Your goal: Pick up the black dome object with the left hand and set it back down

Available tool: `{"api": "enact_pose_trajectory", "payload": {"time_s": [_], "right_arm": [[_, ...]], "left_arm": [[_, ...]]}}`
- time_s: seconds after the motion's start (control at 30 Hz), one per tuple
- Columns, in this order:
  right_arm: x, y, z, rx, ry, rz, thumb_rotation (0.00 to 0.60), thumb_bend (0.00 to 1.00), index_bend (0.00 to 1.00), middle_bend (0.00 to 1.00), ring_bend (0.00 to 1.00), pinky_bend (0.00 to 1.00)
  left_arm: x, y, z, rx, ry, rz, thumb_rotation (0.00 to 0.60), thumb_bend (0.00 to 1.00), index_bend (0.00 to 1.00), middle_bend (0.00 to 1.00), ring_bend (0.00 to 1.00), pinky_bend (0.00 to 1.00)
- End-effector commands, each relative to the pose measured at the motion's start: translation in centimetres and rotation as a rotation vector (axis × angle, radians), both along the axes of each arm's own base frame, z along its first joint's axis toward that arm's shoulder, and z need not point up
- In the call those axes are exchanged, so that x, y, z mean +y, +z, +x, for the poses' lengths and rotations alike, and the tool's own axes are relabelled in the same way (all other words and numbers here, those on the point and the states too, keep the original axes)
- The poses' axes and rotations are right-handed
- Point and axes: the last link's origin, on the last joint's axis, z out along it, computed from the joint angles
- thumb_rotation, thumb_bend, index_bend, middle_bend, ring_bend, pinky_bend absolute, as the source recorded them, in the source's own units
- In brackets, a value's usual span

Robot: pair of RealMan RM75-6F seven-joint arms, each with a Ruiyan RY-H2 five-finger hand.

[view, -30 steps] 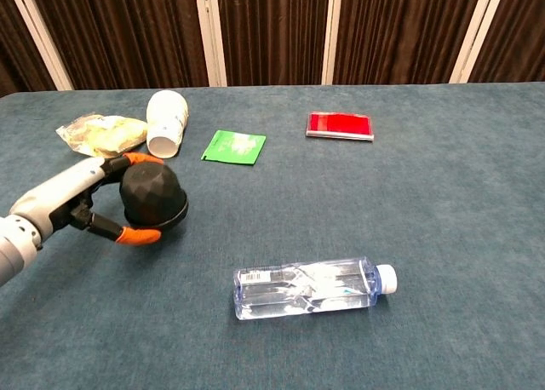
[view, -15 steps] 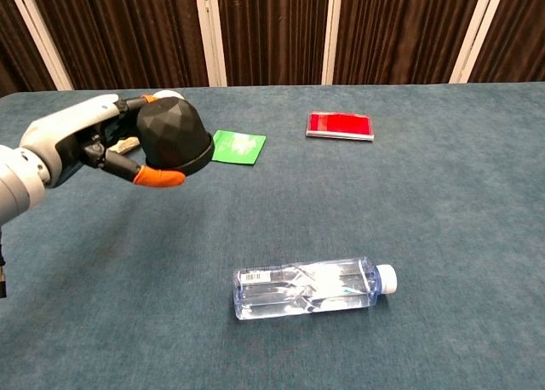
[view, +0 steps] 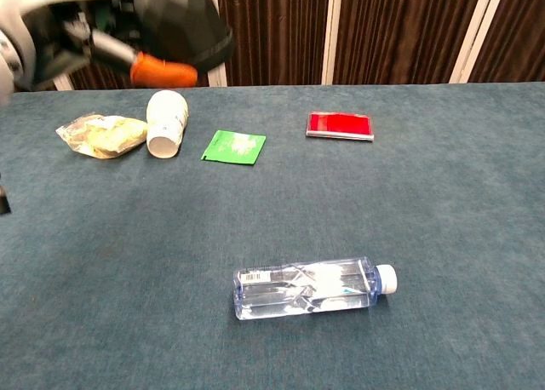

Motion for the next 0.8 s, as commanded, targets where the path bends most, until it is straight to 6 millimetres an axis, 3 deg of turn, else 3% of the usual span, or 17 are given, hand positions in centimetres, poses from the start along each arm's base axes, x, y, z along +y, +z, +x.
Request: {"api": "enact_pose_trajectory", "payload": {"time_s": [0.03,0.13,0.33,0.43,0.53,0.63,0.8], "right_arm": [[-0.2,-0.1,0.0,0.001,0.001,0.001,0.600,0.29,0.07,0.02,0.07,0.04],[-0.6,-0.1,0.0,-0.004,0.000,-0.005,0.600,0.29,0.07,0.02,0.07,0.04],[-0.5,0.0,0.1,-0.011,0.005,-0.009,0.600,0.29,0.07,0.02,0.07,0.04],[-0.5,-0.1,0.1,-0.013,0.009,-0.009,0.600,0.29,0.07,0.02,0.07,0.04],[-0.5,-0.2,0.1,-0.011,0.009,-0.006,0.600,0.29,0.07,0.02,0.07,0.04],[-0.5,-0.2,0.1,-0.008,0.008,0.001,0.600,0.29,0.07,0.02,0.07,0.04],[-0.5,-0.3,0.1,-0.005,0.008,0.003,0.600,0.29,0.07,0.02,0.07,0.04]], "left_arm": [[-0.3,4.2,0.9,-0.066,0.015,0.066,0.600,0.51,0.21,0.46,0.00,0.00],[-0.4,3.9,-2.2,-0.022,0.097,0.044,0.600,0.51,0.22,0.46,0.00,0.00],[0.4,-1.2,-8.6,0.092,0.226,-0.083,0.600,0.51,0.22,0.45,0.00,0.00],[0.8,-3.4,-9.9,0.119,0.233,-0.122,0.600,0.51,0.22,0.45,0.00,0.00],[1.0,-4.6,-9.0,0.092,0.208,-0.156,0.600,0.51,0.22,0.45,0.00,0.00],[0.8,-4.1,-6.4,0.050,0.130,-0.136,0.600,0.51,0.22,0.45,0.00,0.00],[-0.5,-0.2,-0.5,-0.048,-0.011,-0.054,0.600,0.51,0.23,0.45,0.00,0.00]]}}
